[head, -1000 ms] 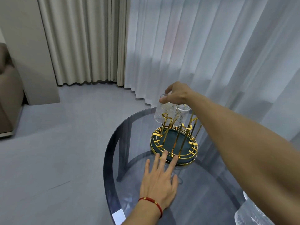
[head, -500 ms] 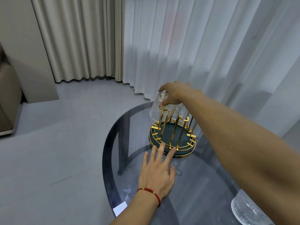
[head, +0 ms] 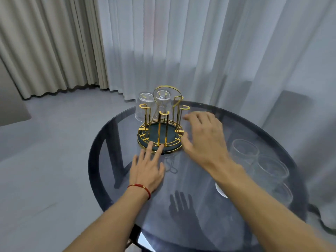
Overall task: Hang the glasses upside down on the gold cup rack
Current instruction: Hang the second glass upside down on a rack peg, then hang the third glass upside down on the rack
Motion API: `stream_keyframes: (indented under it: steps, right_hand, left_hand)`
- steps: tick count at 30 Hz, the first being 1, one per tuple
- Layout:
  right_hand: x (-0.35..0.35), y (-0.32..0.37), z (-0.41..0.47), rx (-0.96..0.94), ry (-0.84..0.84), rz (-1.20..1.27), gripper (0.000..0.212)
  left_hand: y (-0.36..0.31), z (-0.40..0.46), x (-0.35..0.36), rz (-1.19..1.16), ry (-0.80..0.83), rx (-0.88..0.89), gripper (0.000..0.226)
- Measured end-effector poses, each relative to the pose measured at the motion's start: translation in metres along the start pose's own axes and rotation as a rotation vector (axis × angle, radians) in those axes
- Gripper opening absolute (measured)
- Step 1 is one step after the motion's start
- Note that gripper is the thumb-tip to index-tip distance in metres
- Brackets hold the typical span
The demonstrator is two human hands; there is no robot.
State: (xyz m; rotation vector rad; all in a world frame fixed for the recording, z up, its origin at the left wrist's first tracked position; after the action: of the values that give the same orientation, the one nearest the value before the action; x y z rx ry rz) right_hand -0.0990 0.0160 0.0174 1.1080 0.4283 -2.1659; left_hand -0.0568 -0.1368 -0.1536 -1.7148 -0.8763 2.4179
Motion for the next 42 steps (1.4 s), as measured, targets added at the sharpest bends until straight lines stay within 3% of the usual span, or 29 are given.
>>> stream_keyframes:
  steps: [6, 10, 13, 16, 21, 25, 28, 33, 37, 39, 42]
  right_hand:
    - [-0.036, -0.063, -0.108, 0.172, 0.009, -0.118, 0.041]
    - [-0.05, -0.116, -0.158, 0.482, 0.057, -0.08, 0.063]
    - [-0.041, -0.148, -0.184, 0.713, 0.22, 0.104, 0.095]
    - [-0.026, -0.163, -0.199, 0.849, 0.32, 0.368, 0.1]
    - [-0.013, -0.174, -0.201, 0.822, 0.385, 0.449, 0.09]
    - [-0.014, -0.176, -0.2, 0.774, 0.394, 0.439, 0.088]
    - [-0.028, -0.174, -0.198, 0.726, 0.308, 0.374, 0.085]
    - [-0.056, -0.135, -0.184, 0.376, 0.109, 0.469, 0.077]
    - [-0.058, -0.095, -0.166, 0.123, 0.075, 0.457, 0.083]
    - [-0.057, -0.087, -0.155, 0.103, 0.044, 0.485, 0.08]
    - [-0.043, -0.086, -0.143, 0.263, 0.059, 0.716, 0.064]
  left_hand:
    - [-0.053, -0.02, -0.012, -0.11, -0.017, -0.07, 0.057]
    - [-0.121, -0.041, -0.018, -0.503, 0.025, 0.082, 0.06]
    - [-0.153, -0.054, -0.025, -0.592, -0.027, 0.172, 0.055]
    - [-0.176, -0.064, -0.029, -0.647, -0.071, 0.237, 0.045]
    - [-0.2, -0.078, -0.027, -0.683, -0.056, 0.356, 0.021]
    - [-0.209, -0.084, -0.026, -0.724, -0.008, 0.422, 0.019]
    - [-0.211, -0.086, -0.029, -0.78, 0.019, 0.417, 0.023]
    - [-0.217, -0.093, -0.018, -0.941, 0.324, 0.29, 0.075]
    - [-0.213, -0.09, -0.038, -0.985, 0.288, 0.367, 0.061]
    - [-0.199, -0.081, -0.05, -1.125, 0.215, 0.289, 0.051]
    - [-0.175, -0.065, -0.056, -1.491, 0.168, 0.044, 0.048]
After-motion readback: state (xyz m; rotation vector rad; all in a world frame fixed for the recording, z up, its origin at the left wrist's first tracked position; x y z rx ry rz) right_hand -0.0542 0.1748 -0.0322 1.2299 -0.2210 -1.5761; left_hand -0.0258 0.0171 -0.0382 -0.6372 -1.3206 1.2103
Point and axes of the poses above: each hand's wrist, its own z-axis towards the middle knuckle, its own x-axis out of the palm, y = z × x, the point moved 7 cm from there along z, towards the middle knuckle, and after that the axes turned 13 degrees about -z, right-handed, at the moved point
